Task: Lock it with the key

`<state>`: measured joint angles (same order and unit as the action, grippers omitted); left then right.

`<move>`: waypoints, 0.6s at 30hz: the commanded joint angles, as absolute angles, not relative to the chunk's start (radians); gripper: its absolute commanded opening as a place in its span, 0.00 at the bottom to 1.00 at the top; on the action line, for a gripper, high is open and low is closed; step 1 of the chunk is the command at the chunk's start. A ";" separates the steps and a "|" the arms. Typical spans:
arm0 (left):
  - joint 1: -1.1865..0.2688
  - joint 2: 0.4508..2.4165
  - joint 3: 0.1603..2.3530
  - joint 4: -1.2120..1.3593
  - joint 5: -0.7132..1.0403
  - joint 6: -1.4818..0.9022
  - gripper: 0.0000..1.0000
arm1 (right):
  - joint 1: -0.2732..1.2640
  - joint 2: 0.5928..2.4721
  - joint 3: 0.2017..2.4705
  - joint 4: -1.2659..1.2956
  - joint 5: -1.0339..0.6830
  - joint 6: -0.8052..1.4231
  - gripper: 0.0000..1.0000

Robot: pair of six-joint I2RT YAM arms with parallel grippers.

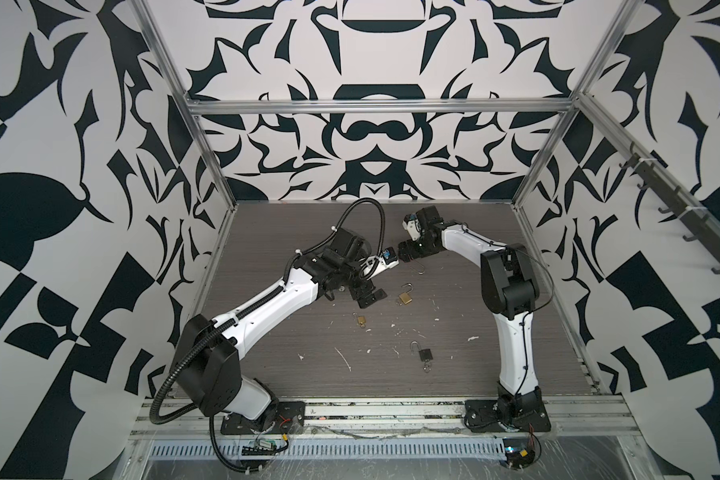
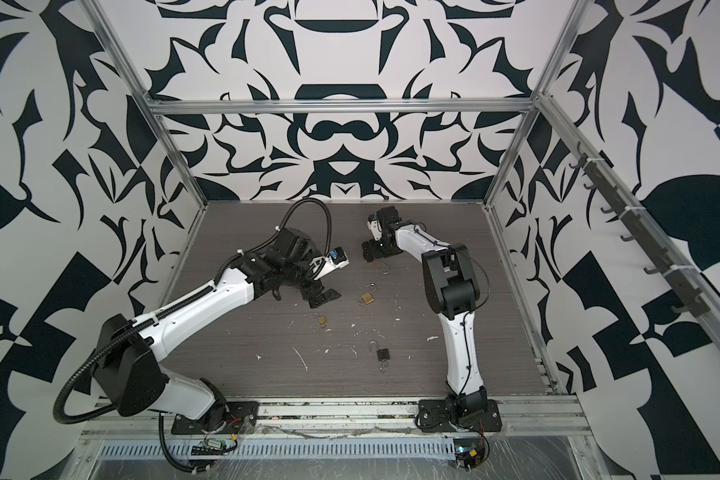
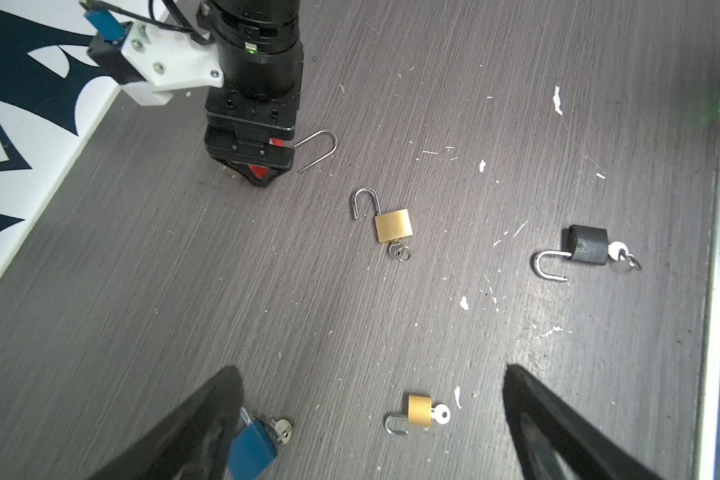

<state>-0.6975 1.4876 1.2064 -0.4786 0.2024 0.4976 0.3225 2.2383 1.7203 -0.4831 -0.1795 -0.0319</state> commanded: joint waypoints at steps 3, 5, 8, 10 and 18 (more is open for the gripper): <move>-0.693 1.490 1.209 -0.500 0.200 0.471 0.99 | 0.336 2.265 1.795 -0.586 -0.222 -0.138 0.79; -0.693 1.491 1.219 -0.518 0.200 0.466 0.99 | 0.348 2.264 1.798 -0.610 -0.224 -0.163 0.75; -0.693 1.483 1.218 -0.522 0.192 0.463 0.99 | 0.373 2.247 1.770 -0.615 -0.231 -0.194 0.70; -0.693 1.476 1.213 -0.516 0.183 0.461 0.99 | 0.392 2.237 1.751 -0.614 -0.241 -0.211 0.67; -0.693 1.456 1.207 -0.499 0.091 0.443 0.99 | 0.473 2.210 1.674 -0.574 -0.327 -0.272 0.59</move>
<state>-0.6975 1.4876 1.2057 -0.4934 0.1318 0.4484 0.4435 2.2345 1.7138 -0.5438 -0.2611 -0.2359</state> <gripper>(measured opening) 0.992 0.593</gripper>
